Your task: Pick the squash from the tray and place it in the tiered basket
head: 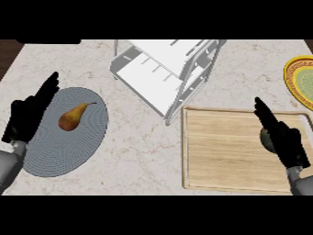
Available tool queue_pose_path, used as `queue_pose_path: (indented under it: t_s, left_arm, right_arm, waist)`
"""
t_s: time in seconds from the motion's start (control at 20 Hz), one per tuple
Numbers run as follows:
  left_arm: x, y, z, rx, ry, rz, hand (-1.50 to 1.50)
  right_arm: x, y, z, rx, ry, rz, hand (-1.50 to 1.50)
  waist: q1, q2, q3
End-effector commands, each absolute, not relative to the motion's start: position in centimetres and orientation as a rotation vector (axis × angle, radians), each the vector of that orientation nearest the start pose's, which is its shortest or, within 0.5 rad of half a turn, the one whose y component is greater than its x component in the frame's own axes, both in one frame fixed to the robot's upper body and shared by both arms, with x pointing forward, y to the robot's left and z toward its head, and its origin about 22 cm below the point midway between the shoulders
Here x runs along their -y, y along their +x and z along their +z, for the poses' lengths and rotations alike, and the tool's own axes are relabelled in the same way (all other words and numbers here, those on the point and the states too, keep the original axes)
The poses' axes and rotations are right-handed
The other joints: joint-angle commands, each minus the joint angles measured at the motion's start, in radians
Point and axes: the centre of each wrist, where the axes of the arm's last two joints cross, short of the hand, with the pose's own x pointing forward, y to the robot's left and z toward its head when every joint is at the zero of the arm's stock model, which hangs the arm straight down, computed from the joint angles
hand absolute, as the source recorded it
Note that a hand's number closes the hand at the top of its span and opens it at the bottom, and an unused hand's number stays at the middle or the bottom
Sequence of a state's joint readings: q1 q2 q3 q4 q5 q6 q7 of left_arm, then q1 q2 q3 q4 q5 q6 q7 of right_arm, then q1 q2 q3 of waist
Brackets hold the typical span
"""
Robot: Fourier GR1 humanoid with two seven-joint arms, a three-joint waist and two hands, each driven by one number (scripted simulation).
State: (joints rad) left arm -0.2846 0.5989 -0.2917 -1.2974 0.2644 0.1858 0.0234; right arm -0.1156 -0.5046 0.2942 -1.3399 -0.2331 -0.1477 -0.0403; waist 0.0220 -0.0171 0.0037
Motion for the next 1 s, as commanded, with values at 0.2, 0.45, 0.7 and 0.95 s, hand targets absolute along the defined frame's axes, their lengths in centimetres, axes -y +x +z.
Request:
queue_pose_path:
  t_s: [0.2, 0.45, 0.7, 0.95]
  left_arm:
    - [-27.2, 28.6, 1.8, 1.418, 0.078, -0.159, 0.0]
    - [-25.6, 27.2, 0.0, 1.368, -0.036, -0.067, 0.0]
    - [-23.2, 28.0, 3.3, 1.388, -0.092, -0.129, 0.0]
    - [-24.3, 28.2, 3.0, 1.391, -0.072, -0.125, 0.0]
  right_arm:
    - [32.8, 26.0, 5.3, 2.038, -0.302, 0.145, 1.5]
    - [36.5, 22.9, 1.4, 1.929, -0.787, -0.512, -1.5]
    - [36.3, 16.0, -1.3, 2.09, -0.797, -0.166, -1.5]
    - [34.9, 11.7, -0.5, 1.855, -1.001, 0.042, -1.5]
  waist:
    - [-0.083, -0.006, -0.001]
    - [-0.113, -0.001, 0.002]
    - [-0.045, 0.01, -0.003]
    - [-0.046, 0.012, -0.008]
